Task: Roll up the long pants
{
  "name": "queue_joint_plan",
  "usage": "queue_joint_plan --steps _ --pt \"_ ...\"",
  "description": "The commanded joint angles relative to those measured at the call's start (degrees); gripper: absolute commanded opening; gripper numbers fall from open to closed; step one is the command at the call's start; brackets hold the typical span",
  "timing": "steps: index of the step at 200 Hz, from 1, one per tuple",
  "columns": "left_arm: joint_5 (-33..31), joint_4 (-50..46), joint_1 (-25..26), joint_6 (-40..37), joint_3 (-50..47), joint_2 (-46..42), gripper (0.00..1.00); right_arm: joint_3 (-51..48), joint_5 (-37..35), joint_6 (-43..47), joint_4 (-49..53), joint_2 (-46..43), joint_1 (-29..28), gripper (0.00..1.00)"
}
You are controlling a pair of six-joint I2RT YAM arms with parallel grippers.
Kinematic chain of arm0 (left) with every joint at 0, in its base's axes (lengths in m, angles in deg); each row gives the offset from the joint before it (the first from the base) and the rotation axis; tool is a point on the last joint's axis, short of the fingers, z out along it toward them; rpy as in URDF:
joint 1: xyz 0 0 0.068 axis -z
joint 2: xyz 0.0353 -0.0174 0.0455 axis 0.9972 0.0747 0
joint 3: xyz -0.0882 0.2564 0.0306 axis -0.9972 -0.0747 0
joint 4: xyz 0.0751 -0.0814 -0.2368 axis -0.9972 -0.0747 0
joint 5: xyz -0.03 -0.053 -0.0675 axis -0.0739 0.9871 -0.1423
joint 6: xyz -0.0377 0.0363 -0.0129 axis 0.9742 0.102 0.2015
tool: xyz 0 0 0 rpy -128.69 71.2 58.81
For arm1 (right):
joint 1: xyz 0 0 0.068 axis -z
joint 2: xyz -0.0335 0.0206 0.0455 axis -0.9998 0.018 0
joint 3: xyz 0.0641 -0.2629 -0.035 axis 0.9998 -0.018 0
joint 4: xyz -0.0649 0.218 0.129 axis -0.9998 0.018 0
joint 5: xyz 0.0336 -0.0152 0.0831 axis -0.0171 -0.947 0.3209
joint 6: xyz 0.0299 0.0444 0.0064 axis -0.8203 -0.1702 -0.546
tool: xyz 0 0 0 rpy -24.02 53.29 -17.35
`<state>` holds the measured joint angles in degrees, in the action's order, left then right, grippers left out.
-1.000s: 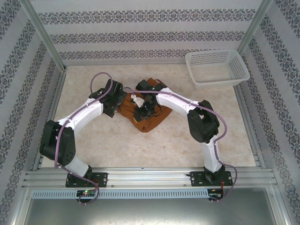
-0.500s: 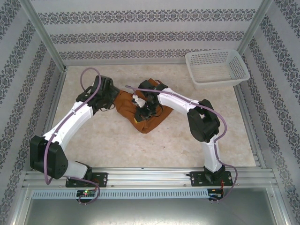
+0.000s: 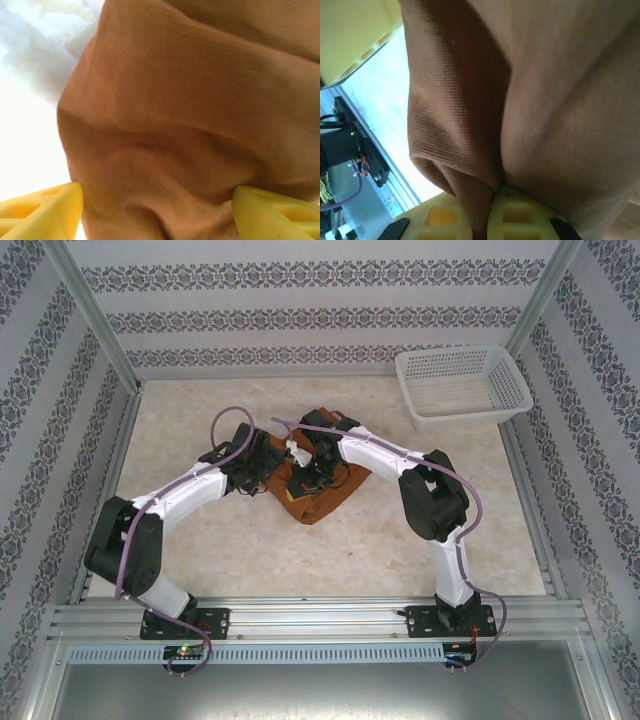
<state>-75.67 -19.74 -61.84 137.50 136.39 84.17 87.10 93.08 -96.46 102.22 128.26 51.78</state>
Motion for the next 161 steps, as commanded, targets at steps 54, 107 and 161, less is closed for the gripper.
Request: queue_joint_plan --steps 54,107,161 --pt "0.6 5.3 0.3 -5.5 0.7 12.5 0.78 -1.1 4.6 1.1 2.7 -3.9 2.9 0.00" --pt "2.3 4.4 0.1 -6.0 2.1 17.8 0.43 -1.8 -4.3 4.5 7.9 -5.2 3.1 0.00" --pt "4.7 2.1 0.2 -5.2 4.9 19.3 0.00 -0.9 -35.3 5.5 13.6 -11.2 -5.0 0.96"
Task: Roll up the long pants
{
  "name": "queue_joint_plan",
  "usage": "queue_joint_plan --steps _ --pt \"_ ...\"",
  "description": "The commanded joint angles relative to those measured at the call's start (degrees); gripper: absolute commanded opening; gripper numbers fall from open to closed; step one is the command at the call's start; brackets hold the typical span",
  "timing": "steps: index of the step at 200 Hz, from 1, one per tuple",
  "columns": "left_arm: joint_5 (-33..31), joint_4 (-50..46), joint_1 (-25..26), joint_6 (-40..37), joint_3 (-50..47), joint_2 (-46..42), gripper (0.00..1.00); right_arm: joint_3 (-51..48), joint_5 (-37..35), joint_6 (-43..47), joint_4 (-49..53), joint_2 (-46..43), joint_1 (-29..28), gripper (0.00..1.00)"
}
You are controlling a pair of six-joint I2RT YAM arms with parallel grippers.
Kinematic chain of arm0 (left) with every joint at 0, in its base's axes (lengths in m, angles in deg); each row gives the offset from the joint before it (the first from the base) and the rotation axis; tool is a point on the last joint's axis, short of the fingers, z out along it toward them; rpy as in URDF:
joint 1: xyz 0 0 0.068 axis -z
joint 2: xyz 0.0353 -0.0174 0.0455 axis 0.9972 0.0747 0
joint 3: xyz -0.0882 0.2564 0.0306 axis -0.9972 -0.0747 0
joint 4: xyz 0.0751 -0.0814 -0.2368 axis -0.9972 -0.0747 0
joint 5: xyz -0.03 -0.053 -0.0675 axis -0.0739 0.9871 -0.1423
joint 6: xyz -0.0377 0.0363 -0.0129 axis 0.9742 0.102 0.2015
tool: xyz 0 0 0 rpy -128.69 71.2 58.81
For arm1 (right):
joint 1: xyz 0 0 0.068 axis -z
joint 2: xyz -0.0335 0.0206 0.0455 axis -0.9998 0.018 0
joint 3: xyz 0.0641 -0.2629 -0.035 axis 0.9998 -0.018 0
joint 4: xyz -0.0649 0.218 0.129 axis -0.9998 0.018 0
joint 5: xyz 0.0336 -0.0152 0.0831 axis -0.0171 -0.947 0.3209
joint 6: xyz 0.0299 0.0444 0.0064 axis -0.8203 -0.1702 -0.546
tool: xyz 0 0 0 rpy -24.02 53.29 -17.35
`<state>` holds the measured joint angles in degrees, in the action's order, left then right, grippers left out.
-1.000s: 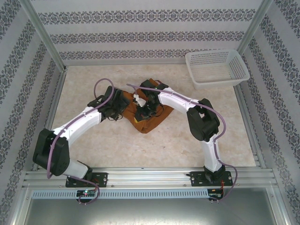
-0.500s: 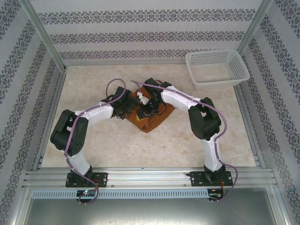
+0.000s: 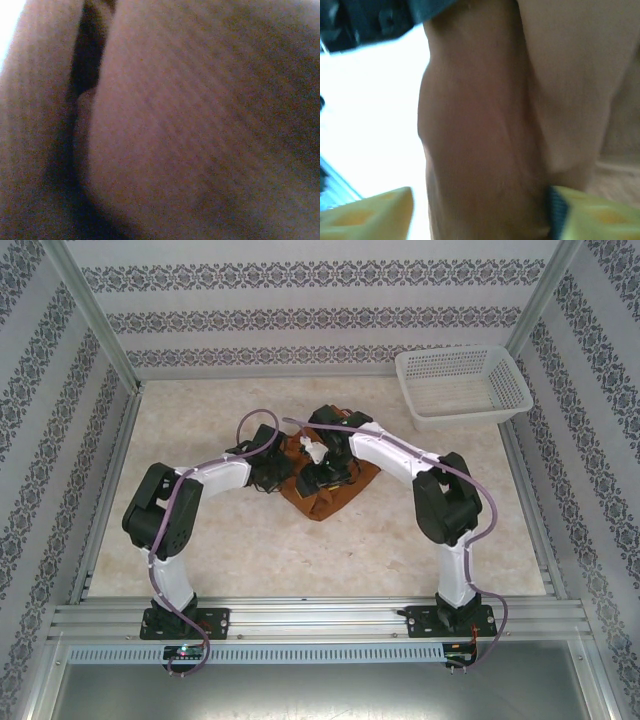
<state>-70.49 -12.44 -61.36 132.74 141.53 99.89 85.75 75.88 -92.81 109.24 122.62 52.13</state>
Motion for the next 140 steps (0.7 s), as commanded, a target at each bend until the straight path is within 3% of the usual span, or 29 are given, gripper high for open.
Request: queue_joint_plan --steps 1,34,72,107,140 --pt "-0.4 -5.3 -0.3 -0.4 -0.2 3.6 0.00 0.5 -18.8 1.8 6.6 -5.8 -5.6 0.96" --pt "0.3 -6.7 -0.3 0.1 1.8 3.5 0.00 3.5 -39.8 -0.2 9.3 -7.5 -17.2 0.98" --pt "2.5 -6.5 -0.4 1.1 2.9 4.1 0.00 7.5 -56.2 -2.2 13.0 1.7 -25.9 0.98" --pt "2.9 -7.3 -0.3 0.9 2.6 2.9 0.00 8.4 -66.7 2.2 11.7 10.3 -26.7 0.98" --pt "3.0 -7.6 -0.3 0.7 1.5 0.7 0.00 5.3 -70.3 7.9 5.1 11.9 -23.6 0.96"
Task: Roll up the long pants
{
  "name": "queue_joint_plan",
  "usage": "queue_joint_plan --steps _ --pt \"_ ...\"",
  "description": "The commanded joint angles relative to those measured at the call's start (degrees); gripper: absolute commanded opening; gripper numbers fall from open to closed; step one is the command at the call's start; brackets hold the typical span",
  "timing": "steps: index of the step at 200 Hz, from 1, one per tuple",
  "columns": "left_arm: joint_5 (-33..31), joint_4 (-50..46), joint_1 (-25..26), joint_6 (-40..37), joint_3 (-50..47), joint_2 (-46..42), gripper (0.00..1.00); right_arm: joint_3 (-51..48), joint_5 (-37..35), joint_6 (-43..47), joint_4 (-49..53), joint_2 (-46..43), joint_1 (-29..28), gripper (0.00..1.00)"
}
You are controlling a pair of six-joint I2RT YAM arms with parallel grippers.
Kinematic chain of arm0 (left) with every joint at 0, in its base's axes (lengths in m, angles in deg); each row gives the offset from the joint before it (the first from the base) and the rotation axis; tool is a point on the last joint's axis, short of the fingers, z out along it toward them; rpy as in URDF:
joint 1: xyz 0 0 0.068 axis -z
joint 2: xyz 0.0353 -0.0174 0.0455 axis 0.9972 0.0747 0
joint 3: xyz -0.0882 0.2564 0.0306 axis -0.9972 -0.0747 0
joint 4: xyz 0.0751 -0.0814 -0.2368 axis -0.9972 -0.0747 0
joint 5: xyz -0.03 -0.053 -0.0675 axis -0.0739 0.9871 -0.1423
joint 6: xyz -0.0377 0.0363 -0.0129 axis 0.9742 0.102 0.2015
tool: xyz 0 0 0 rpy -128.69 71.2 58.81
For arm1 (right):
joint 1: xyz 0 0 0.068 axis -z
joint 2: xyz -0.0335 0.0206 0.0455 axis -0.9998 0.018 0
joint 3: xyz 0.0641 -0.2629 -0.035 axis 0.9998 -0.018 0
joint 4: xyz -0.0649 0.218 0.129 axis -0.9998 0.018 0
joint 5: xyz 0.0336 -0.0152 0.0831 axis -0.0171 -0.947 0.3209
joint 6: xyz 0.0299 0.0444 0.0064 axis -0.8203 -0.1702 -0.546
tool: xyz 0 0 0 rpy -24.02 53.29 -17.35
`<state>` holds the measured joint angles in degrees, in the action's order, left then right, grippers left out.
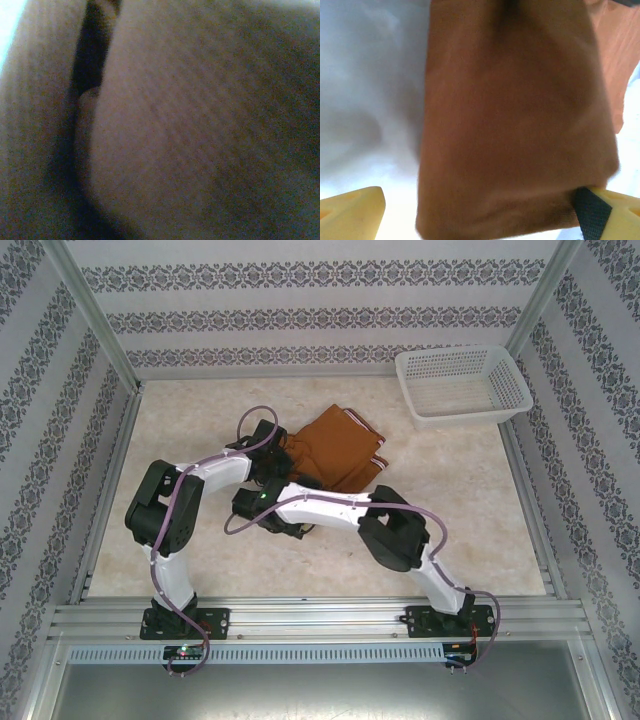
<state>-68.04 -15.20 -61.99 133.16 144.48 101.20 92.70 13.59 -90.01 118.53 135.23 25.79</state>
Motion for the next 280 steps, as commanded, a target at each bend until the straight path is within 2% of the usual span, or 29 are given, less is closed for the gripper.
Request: queue_joint_plan --steps 1,11,20,26,33,40,49,69,83,86,93,106,109,111,160,194,256,280 --pt "0.6 -4.9 0.3 0.3 -1.5 -0.7 0.00 -1.8 -8.0 5.4 -4.5 -0.8 2.9 0.96" --pt "0.8 -4.7 0.3 0.4 -1.9 -1.3 0.00 -3.0 -7.3 7.1 -6.6 -0.8 4.2 0.89" --pt "1.2 -4.6 0.3 0.5 -2.3 -2.0 0.00 -3.9 -6.5 8.6 -7.9 -0.9 5.4 0.78" --pt "1.4 -4.6 0.3 0.6 -2.5 -2.3 0.00 -4.5 -5.8 9.2 -8.5 -1.1 6.2 0.66" --pt "1.7 -4.5 0.3 0.9 -2.8 -2.9 0.00 -5.2 -4.8 9.9 -9.3 -1.4 7.0 0.43" --pt "1.9 -4.2 0.3 1.0 -3.4 -3.6 0.00 -5.8 -3.1 10.7 -9.9 -1.9 7.9 0.30" --pt "2.0 -4.1 0.3 1.3 -4.0 -4.6 0.00 -6.3 -0.7 10.9 -10.1 -2.3 9.0 0.22" --pt "1.5 -3.9 0.3 1.7 -5.0 -6.9 0.00 -6.7 4.1 10.0 -9.2 -3.4 10.8 0.12" --pt "1.4 -3.7 -0.1 2.0 -5.2 -8.1 0.00 -7.3 7.6 9.3 -9.0 -4.6 11.4 0.00" --pt "1.3 -3.9 -0.2 2.1 -5.0 -8.3 0.06 -7.5 8.2 9.2 -9.1 -5.0 11.4 0.00" --pt "1.0 -4.5 -0.5 2.3 -4.5 -8.6 0.33 -8.1 9.5 8.6 -9.4 -5.8 11.5 0.00" --pt "-0.1 -5.8 -1.3 2.3 -3.1 -9.3 0.89 -9.0 11.8 7.9 -9.8 -7.1 11.5 0.00" --pt "-0.3 -6.0 -1.5 2.5 -2.8 -9.4 0.97 -9.2 12.4 7.7 -9.9 -7.5 11.5 0.00" --pt "-0.4 -6.1 -1.8 2.5 -2.6 -9.6 0.99 -9.4 12.6 7.6 -10.0 -7.8 11.5 0.00" --pt "1.0 -9.6 -10.0 1.7 6.1 -9.0 1.00 -14.5 20.7 3.2 -13.3 -15.3 11.8 0.00" --pt "1.9 -11.2 -10.8 0.7 8.9 -9.2 1.00 -14.2 29.7 1.3 -13.1 -18.3 13.6 0.00" --pt "3.2 -6.3 -10.2 4.1 -0.8 -16.1 1.00 -11.0 61.7 -6.8 -15.6 -19.2 22.3 0.00" --pt "2.9 -6.2 -8.9 3.9 -2.5 -18.1 1.00 -14.5 71.1 -12.4 -22.2 -19.2 25.6 0.00"
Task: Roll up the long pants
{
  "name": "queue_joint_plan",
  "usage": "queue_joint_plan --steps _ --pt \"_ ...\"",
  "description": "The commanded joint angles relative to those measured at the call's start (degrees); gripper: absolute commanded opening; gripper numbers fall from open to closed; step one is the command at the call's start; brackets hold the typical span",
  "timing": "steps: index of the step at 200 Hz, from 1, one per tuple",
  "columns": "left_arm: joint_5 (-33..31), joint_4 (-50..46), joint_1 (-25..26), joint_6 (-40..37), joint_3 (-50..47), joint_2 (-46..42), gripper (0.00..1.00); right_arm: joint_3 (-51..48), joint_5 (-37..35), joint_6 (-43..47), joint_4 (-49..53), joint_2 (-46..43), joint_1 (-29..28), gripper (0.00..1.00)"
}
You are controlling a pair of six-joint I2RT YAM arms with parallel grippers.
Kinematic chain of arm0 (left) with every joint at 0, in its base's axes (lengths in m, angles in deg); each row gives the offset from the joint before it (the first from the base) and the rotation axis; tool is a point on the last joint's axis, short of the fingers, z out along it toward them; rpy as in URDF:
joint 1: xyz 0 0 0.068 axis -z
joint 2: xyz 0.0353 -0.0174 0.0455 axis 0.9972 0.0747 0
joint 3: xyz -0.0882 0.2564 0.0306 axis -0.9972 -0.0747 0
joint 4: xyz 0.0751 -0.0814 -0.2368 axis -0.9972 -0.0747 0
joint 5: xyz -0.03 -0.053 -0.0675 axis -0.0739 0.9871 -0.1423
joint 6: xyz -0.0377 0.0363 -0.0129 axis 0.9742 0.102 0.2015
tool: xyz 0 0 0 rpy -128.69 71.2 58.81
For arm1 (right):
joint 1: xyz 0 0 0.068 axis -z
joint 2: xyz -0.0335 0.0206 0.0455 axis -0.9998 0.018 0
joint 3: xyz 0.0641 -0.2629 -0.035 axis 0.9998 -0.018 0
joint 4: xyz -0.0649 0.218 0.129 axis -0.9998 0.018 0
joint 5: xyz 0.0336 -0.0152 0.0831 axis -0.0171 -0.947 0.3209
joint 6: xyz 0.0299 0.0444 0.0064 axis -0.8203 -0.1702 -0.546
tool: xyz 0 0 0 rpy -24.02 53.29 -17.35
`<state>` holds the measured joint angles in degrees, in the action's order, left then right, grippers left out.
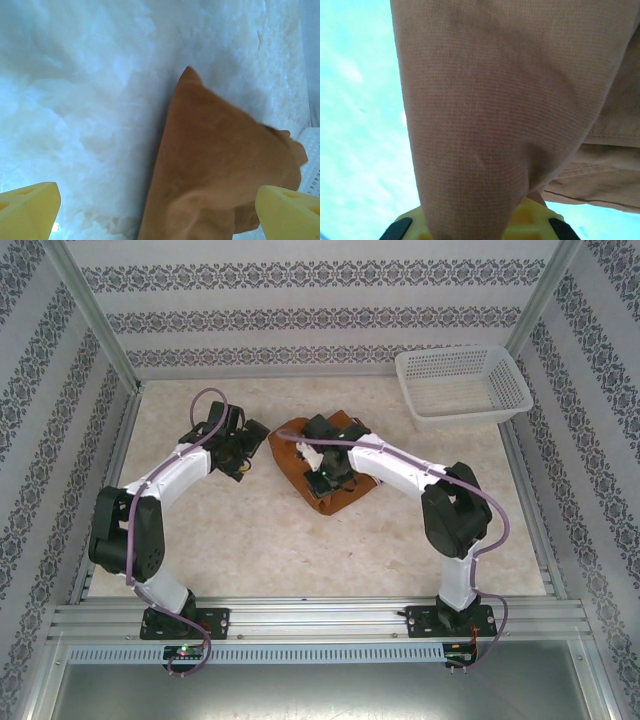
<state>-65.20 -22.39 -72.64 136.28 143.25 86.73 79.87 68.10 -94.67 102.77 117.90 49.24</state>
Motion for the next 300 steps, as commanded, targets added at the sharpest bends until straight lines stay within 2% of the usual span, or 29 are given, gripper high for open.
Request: queue_joint_plan --steps 1,17,46,77,118,173,178,180,188,192,196,214,221,230,234,239,245,256,300 --pt "0.1 1.0 1.7 0.8 -1.3 -3.8 1.00 -1.9 17.0 -8.0 -6.8 -1.9 2.3 0.00" --pt "0.0 1.5 2.9 0.8 -1.7 -3.9 1.00 -5.1 22.4 -13.0 -11.8 -1.7 4.3 0.00" --pt "0.0 3.7 5.6 -0.6 -0.2 -1.9 1.00 -9.3 26.5 -17.4 -16.8 -1.9 6.0 0.00" --pt "0.2 9.3 9.1 -7.5 2.8 3.4 1.00 -13.8 29.2 -19.8 -19.9 -3.9 7.7 0.00" --pt "3.3 15.5 10.1 -12.6 5.4 13.8 1.00 -16.0 30.1 -19.0 -18.1 -7.8 9.1 0.00" --pt "4.3 14.1 11.1 -16.9 12.5 23.3 0.99 -16.1 31.4 -14.8 -11.4 -11.1 11.1 0.00" --pt "4.6 13.8 11.1 -17.2 13.0 23.8 0.93 -16.0 30.9 -13.9 -10.3 -11.2 11.2 0.00" --pt "4.6 13.6 11.0 -17.2 13.2 23.9 0.87 -15.9 30.5 -13.5 -9.7 -11.2 11.2 0.00" --pt "4.2 12.2 11.1 -17.4 13.8 24.3 0.35 -15.6 28.9 -11.8 -7.4 -11.2 11.3 0.00" --pt "3.9 11.1 11.1 -17.6 14.3 24.4 0.15 -15.4 27.8 -10.8 -6.3 -11.2 11.3 0.00" --pt "3.6 10.0 11.0 -17.9 14.7 24.5 0.00 -15.3 26.7 -10.0 -5.2 -11.2 11.4 0.00" --pt "2.5 4.6 11.0 -19.6 16.7 24.5 0.00 -14.5 20.9 -6.8 -0.6 -11.1 11.5 0.00" --pt "1.8 3.4 11.1 -19.9 16.7 24.0 0.00 -14.1 17.7 -6.0 0.8 -11.0 11.4 0.18" --pt "0.8 1.6 11.0 -20.3 16.8 23.3 0.00 -13.3 13.0 -5.6 3.0 -10.8 11.2 0.55" --pt "0.4 0.8 11.0 -20.6 16.9 23.0 0.00 -12.9 11.0 -5.4 3.9 -10.9 11.1 0.69" --pt "-0.1 0.0 11.0 -20.8 16.9 22.5 0.00 -12.4 8.4 -5.3 4.9 -10.9 10.6 0.80" --pt "-0.5 -0.6 11.0 -20.9 16.9 22.0 0.00 -11.4 5.4 -5.3 6.2 -10.9 9.9 0.89" --pt "-1.4 -2.7 11.1 -20.7 17.2 21.3 0.00 -9.5 -0.4 -5.4 8.5 -11.3 8.0 0.94" --pt "-2.8 -7.3 11.0 -17.2 17.3 19.3 0.00 0.6 -26.2 -10.7 15.7 -12.4 -7.2 0.97"
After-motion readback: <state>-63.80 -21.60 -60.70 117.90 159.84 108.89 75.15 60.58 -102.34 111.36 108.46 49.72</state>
